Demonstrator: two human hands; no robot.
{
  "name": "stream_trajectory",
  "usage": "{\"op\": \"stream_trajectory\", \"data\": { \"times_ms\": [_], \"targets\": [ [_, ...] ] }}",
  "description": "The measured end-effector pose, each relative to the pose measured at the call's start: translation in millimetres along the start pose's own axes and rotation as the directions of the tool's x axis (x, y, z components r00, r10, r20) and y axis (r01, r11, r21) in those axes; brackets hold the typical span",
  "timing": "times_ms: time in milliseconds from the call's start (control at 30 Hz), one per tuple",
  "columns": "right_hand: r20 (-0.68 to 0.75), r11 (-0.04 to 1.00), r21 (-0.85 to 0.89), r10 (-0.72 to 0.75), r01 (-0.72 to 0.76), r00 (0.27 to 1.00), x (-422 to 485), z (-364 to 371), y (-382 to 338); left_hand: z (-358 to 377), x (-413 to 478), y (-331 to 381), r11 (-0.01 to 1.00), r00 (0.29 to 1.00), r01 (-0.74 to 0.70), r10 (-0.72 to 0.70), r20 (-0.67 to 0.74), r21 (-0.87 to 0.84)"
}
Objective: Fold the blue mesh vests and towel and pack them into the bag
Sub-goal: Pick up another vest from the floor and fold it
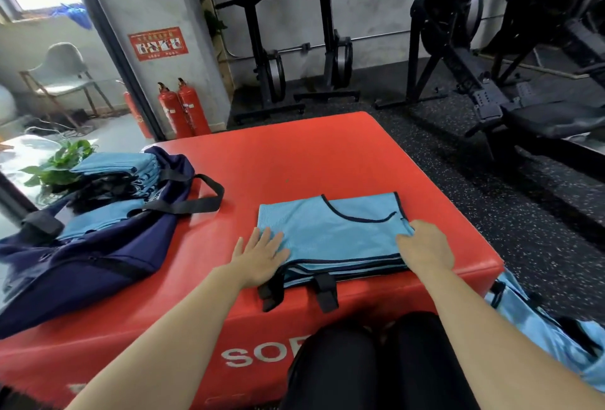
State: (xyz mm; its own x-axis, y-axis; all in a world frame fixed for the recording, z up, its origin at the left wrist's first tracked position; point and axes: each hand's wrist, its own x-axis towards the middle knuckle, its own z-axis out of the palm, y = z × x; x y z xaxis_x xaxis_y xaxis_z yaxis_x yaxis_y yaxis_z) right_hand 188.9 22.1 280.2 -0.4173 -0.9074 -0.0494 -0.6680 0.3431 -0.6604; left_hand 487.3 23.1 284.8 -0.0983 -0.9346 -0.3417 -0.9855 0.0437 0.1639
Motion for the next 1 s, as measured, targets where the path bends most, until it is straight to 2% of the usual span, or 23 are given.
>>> {"op": "stream_trajectory", "data": {
  "times_ms": [133, 267, 467, 600, 667, 733, 767, 800, 833, 900, 933, 1000],
  "targets": [
    [-0.038, 0.996, 0.083, 0.035, -0.031, 0.999, 6.4, -10.3, 1.0, 4.0, -3.7, -3.6, 0.984, 0.998, -0.008, -0.002, 0.059, 0.179],
    [0.054, 0.995, 0.068, 0.065, -0.069, 0.996, 3.9, -11.9, 10.2, -2.5, -5.5, -0.3, 0.959, 0.997, -0.053, 0.037, 0.062, 0.278],
    [0.063, 0.991, 0.113, 0.065, -0.072, 0.996, 5.0, -15.6, 14.7, -10.5, 4.4, 16.0, 0.957, 0.989, -0.141, 0.147, -0.005, 0.251],
    [0.039, 0.993, 0.095, 0.071, -0.075, 0.997, 1.9, -16.8, 19.3, -3.7, 13.8, 31.2, 0.948, 0.977, -0.212, 0.208, 0.042, 0.239],
    [-0.082, 0.997, -0.078, -0.009, 0.003, 0.997, -3.3, -18.1, 19.5, 2.5, 17.3, 31.9, 0.941, 0.976, -0.217, 0.205, 0.074, 0.258],
    [-0.232, 0.93, -0.302, -0.287, 0.212, 0.93, -8.6, -14.2, 13.0, 5.6, 19.9, 30.4, 0.938, 0.975, -0.22, 0.205, 0.082, 0.268],
    [-0.227, 0.859, -0.377, -0.447, 0.345, 0.865, -11.2, -9.9, 6.6, 6.2, 20.8, 29.5, 0.935, 0.974, -0.227, 0.211, 0.086, 0.273],
    [-0.14, 0.777, -0.426, -0.563, 0.464, 0.814, -12.9, -4.1, 0.2, 6.3, 21.2, 28.8, 0.933, 0.972, -0.234, 0.217, 0.092, 0.274],
    [0.018, 0.706, -0.445, -0.608, 0.551, 0.793, -15.2, 3.2, -4.6, 6.2, 21.0, 28.0, 0.931, 0.97, -0.241, 0.222, 0.097, 0.275],
    [0.319, 0.656, -0.462, -0.505, 0.597, 0.802, -21.3, 14.5, -5.9, 6.4, 20.5, 26.3, 0.927, 0.969, -0.244, 0.224, 0.102, 0.285],
    [0.385, 0.664, -0.472, -0.437, 0.58, 0.813, -23.0, 18.0, -2.1, 6.7, 20.0, 25.4, 0.926, 0.969, -0.245, 0.224, 0.103, 0.288],
    [0.411, 0.684, -0.488, -0.369, 0.543, 0.834, -22.1, 22.8, 7.0, 7.2, 20.6, 23.7, 0.926, 0.968, -0.25, 0.231, 0.099, 0.285]
  ]
}}
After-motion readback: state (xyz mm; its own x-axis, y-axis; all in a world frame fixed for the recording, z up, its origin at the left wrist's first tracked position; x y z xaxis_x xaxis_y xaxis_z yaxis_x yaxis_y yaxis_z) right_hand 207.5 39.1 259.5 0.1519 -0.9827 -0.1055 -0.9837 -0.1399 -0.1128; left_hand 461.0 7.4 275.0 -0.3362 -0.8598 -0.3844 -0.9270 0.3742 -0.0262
